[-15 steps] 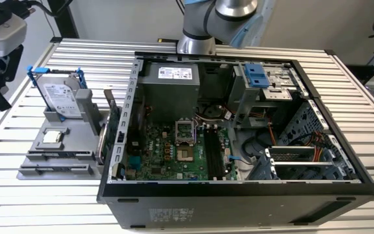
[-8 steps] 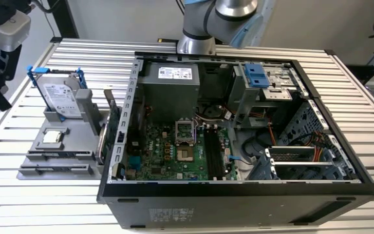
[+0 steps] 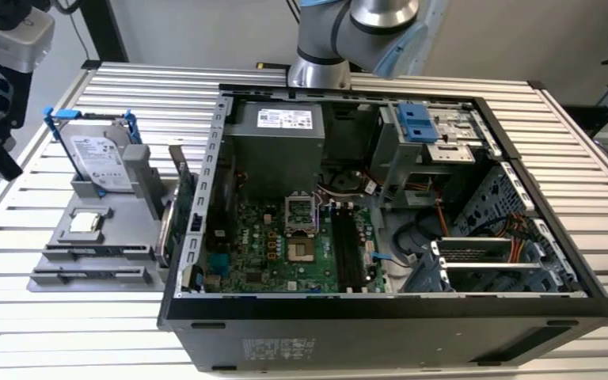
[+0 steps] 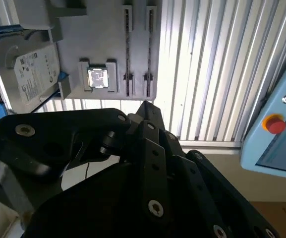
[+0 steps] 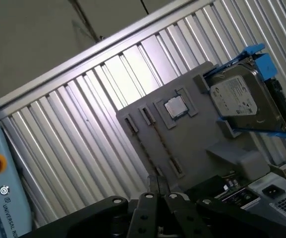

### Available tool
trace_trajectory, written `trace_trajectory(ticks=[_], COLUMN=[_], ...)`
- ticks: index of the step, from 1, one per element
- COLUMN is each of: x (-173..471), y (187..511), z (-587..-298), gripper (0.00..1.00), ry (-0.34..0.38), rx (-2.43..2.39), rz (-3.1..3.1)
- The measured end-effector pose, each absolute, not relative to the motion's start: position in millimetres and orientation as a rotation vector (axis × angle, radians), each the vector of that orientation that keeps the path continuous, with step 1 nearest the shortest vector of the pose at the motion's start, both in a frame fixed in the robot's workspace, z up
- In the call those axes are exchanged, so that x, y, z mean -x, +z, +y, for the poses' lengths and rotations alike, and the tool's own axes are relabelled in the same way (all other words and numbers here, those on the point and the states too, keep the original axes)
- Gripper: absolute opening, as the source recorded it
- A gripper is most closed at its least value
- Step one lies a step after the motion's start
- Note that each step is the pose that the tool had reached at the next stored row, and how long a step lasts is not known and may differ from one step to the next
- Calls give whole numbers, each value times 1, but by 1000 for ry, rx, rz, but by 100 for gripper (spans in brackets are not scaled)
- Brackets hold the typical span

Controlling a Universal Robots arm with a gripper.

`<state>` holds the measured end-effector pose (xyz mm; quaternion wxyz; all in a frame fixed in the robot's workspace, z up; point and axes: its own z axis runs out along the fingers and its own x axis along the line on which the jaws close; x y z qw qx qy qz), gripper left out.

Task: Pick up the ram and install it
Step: 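Pick up the ram and move it above insertion slot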

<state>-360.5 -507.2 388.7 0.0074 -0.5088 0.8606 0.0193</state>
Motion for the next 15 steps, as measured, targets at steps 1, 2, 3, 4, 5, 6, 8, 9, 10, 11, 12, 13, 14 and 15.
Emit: trace_trajectory(ticks=[1, 2, 3, 4, 5, 6, 8, 9, 10, 11, 12, 13, 14, 15], x=[361, 361, 361, 361, 361, 361, 360, 360, 360, 360, 360, 360, 360, 360], y=[389, 389, 389, 389, 389, 389, 389, 389, 389, 389, 389, 389, 389, 389], z=[-507, -507, -507, -507, -507, -507, -507, -507, -507, -507, -507, -507, -507, -507], gripper=[0, 0, 0, 0, 0, 0, 0, 0, 0, 0, 0, 0, 0, 0], ry=[59, 58, 58, 58, 58, 58, 59, 59, 59, 59, 59, 60, 60, 60], rx=[1610, 1629, 1647, 1666, 1687, 1709, 1754, 1778, 1801, 1825, 1848, 1872, 1894, 1917], rz=[2678, 2665, 2654, 2642, 2629, 2615, 2586, 2570, 2555, 2538, 2522, 2504, 2488, 2470])
